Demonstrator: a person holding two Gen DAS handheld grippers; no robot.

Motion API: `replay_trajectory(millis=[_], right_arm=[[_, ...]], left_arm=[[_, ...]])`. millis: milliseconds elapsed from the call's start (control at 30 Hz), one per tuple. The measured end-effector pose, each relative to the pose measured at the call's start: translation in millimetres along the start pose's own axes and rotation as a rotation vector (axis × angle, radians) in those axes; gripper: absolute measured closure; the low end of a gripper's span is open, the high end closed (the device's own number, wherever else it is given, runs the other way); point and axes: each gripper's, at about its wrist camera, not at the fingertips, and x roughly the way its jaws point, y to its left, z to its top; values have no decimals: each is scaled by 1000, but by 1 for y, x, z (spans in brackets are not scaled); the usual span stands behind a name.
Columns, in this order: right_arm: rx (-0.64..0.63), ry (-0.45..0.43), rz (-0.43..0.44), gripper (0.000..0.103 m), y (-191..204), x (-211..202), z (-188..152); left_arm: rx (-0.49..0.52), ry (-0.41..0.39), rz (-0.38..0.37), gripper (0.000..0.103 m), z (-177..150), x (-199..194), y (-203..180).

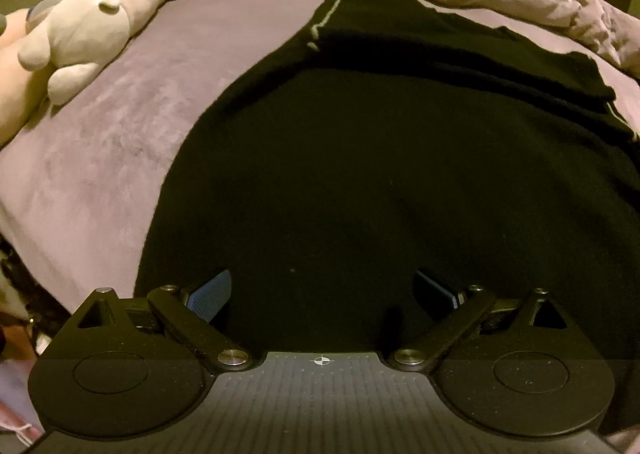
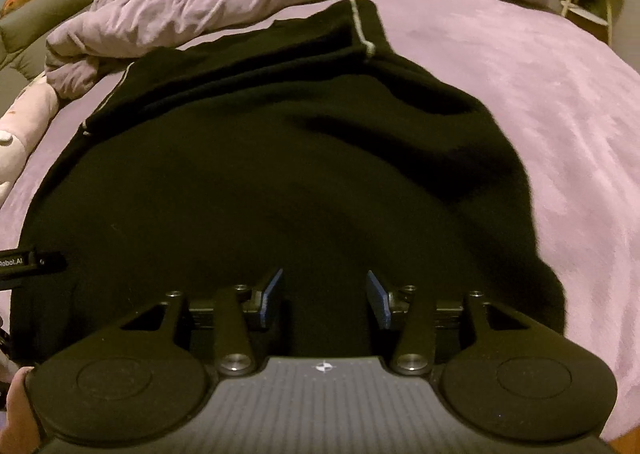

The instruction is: Fold small clothes

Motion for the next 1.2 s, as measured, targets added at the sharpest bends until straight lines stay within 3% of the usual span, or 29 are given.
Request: replay_trajectory(millis=[367,533,667,833,900,1033,1200], right_arm=[[52,6,-1,52,-21,-8,-10],[58,-15,-30,43,-38,-17,-10],[127,-26,-49,41,-65,-24,-12],[231,-24,-13,40,-98,-21,-13],[256,-13,-9,40,-104,-17,-13],[239,-28,-9,40,-101,-19,-12],[214,-53,-18,40,-96,-27,-8]], left_arm=[[19,37,-15,3,-8,4,-5],[34,27,-32,3,-13,2,18],[24,18,21,3,-14,4,45],[-67,23,-38,3,-14,9,91],[-70,7,-28,3,-15,9,104],[-14,-10,-43,3,-13,15,116],[-79,-4,-131,3,-6,28,133]])
